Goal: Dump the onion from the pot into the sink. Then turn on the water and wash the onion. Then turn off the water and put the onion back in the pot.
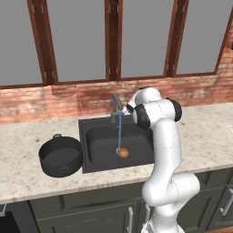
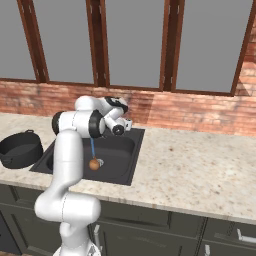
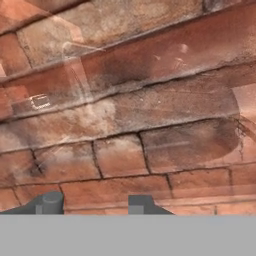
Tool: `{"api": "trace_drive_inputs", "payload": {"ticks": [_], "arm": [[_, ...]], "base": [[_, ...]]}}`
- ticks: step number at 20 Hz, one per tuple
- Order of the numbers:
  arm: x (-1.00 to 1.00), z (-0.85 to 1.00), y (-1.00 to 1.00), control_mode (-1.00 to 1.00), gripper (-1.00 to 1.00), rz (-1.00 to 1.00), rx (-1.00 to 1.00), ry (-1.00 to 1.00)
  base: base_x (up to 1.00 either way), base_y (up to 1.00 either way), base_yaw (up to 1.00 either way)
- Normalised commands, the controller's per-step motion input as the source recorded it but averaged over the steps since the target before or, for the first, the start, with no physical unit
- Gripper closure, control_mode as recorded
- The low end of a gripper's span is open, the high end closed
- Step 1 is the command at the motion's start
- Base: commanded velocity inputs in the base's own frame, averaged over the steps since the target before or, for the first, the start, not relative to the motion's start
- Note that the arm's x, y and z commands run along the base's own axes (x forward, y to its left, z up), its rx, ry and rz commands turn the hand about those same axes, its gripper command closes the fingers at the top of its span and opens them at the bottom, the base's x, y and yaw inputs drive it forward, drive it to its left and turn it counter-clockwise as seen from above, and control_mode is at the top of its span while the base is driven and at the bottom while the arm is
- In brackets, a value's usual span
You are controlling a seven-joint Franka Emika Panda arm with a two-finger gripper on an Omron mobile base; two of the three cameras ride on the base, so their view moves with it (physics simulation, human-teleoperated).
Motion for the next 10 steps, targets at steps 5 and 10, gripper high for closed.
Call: {"api": "trace_drive_inputs", "payload": {"ticks": [5,10], "arm": [[-0.14,-0.2,-1.0,-1.0,1.0,-0.04,0.03,0.05],[-0.13,-0.22,-1.0,-1.0,1.0,-0.02,0.04,0.06]], "base": [[0.0,0.0,0.0],[0.0,0.0,0.0]]}}
